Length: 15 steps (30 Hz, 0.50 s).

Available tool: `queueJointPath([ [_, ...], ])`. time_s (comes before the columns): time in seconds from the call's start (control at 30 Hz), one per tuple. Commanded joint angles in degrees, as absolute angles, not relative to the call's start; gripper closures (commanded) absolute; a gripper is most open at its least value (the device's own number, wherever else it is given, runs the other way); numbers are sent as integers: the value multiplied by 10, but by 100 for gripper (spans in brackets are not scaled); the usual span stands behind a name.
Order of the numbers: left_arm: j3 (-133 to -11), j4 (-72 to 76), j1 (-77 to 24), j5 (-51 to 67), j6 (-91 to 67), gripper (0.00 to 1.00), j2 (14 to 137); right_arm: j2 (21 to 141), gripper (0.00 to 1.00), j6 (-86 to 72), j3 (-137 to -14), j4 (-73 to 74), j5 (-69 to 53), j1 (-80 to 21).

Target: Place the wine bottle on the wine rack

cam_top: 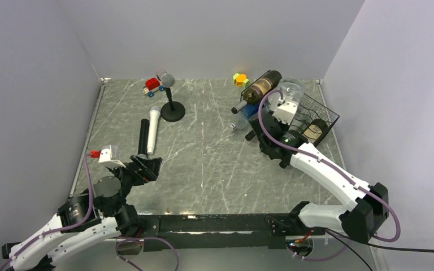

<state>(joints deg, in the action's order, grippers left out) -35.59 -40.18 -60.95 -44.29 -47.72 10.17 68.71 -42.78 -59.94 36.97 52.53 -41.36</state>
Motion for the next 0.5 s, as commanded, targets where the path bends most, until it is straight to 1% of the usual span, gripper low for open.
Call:
queueJointPath([
  [0.0, -356, -390, -608, -448, -481, 1, 102, 662, 100, -498, -612, 349, 576, -363],
  [0.2, -353, -384, -608, -444, -477, 1, 111, 692, 100, -521, -606, 332, 526, -300],
  [0.3, -354, -384, -608, -445, -478, 1, 115, 715, 100, -516, -605, 296, 493, -270],
  [0.47, -352, -381, -608, -449, -478, 1, 114, 779, 100, -501, -631, 264, 460, -232],
])
